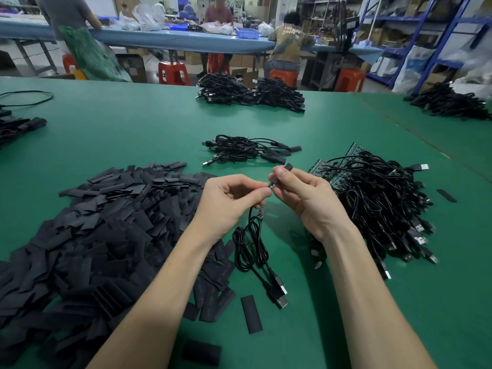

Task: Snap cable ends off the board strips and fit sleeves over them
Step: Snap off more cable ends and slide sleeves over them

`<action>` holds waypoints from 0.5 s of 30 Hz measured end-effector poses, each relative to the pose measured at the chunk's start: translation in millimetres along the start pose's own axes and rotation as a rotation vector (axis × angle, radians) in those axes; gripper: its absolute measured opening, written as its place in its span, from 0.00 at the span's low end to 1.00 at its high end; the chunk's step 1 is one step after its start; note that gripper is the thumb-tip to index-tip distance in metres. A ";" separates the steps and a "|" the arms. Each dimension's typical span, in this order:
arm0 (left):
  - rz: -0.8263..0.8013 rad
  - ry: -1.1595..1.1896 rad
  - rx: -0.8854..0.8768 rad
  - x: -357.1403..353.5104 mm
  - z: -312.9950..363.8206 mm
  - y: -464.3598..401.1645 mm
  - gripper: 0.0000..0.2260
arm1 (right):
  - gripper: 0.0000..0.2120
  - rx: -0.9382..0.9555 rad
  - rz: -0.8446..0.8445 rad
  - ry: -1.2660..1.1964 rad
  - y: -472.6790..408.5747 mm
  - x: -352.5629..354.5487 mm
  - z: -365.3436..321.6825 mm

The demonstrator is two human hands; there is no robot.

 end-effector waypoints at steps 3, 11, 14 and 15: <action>-0.002 0.015 0.007 0.2 0.7 0.1 0.05 | 0.05 -0.004 -0.008 -0.005 -0.1 -1.9 0.8; 0.020 0.029 0.013 -0.4 -0.5 0.4 0.04 | 0.12 -0.017 -0.031 -0.027 2.7 1.2 0.2; 0.045 0.023 -0.009 1.3 -0.6 0.0 0.05 | 0.14 -0.014 -0.006 -0.074 3.4 4.1 -0.8; 0.054 0.014 -0.021 2.0 -0.4 -0.2 0.05 | 0.13 -0.017 0.009 -0.089 3.2 5.0 -0.5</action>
Point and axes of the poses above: each hand's wrist, its own y-axis away from the middle knuckle, its own x-axis out of the back of the hand, z = x × y, the point moved 10 cm from there along -y, towards the middle knuckle, and after that the axes turned 14 degrees about y, right-handed, at the moved point
